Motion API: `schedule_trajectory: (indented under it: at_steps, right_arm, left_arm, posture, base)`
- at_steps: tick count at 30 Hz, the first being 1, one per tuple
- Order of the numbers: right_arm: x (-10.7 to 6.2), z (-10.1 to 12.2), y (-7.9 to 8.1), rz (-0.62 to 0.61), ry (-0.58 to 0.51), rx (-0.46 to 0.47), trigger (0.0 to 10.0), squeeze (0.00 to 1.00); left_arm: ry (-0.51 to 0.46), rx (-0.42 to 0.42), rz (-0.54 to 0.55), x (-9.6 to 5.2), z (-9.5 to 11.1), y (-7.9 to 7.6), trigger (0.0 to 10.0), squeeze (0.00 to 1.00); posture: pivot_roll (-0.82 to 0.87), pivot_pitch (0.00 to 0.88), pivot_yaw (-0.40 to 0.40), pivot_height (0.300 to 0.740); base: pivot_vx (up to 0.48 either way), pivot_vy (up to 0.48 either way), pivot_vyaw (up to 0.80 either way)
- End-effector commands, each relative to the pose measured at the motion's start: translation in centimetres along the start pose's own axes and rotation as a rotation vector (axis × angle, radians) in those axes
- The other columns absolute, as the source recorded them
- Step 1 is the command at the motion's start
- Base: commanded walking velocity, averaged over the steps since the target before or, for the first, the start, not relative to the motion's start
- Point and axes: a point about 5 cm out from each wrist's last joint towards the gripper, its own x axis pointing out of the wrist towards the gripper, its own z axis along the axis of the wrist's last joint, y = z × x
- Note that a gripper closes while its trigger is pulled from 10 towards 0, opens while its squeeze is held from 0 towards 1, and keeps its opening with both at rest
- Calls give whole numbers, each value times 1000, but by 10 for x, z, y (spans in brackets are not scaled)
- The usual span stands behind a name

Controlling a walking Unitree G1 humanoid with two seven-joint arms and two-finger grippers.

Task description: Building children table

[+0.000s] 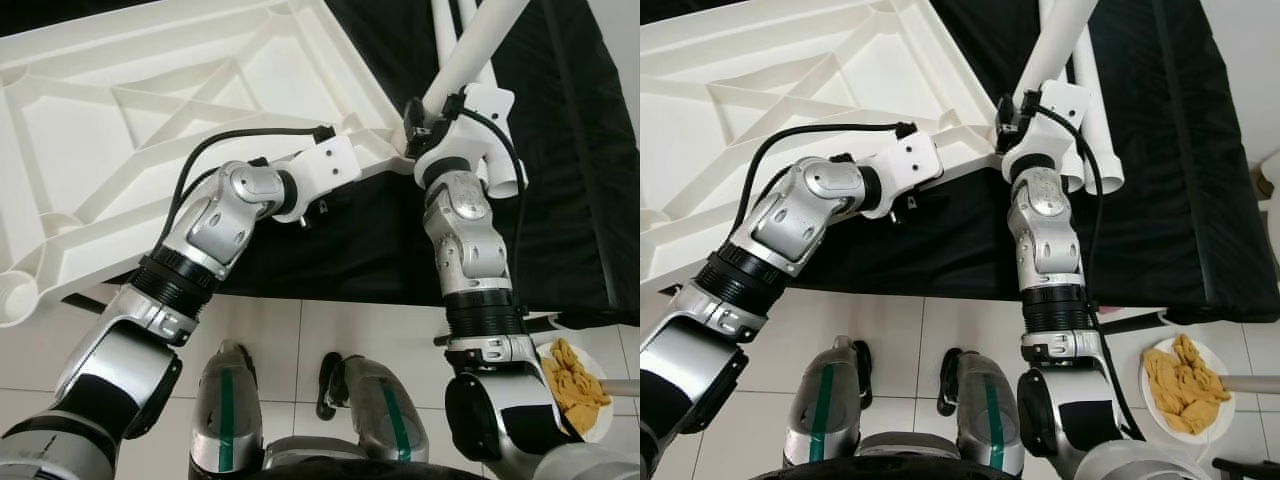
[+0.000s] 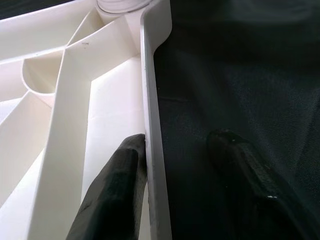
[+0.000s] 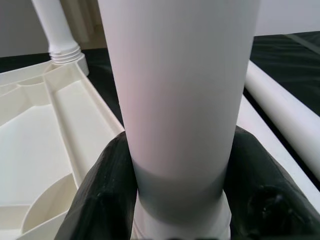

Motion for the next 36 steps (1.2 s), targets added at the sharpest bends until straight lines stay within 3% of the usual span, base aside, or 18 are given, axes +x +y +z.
schedule_trajectory:
  at_steps: [1,12,23,36]
  right_arm:
    - [-4,-27,-22,-148,123,-36,10000,0]
    - [-8,-31,-24,-269,148,-1,10000,0]
    - [-7,-27,-50,-495,133,8,10000,0]
    - [-9,-30,-48,-497,146,4,10000,0]
  left_arm:
    - [61,-34,-36,3,-16,-9,10000,0]
    - [56,-22,-48,3,-15,-10,10000,0]
    - [45,-7,-76,3,-14,-15,10000,0]
    - [34,-4,-105,3,-14,-20,10000,0]
  posture:
    - [98,96,-82,740]
    - [99,87,-84,740]
    - [96,79,-83,740]
    - [96,72,-84,740]
  base:
    - [0,0,0]
    - [0,0,0]
    - [0,0,0]
    - [0,0,0]
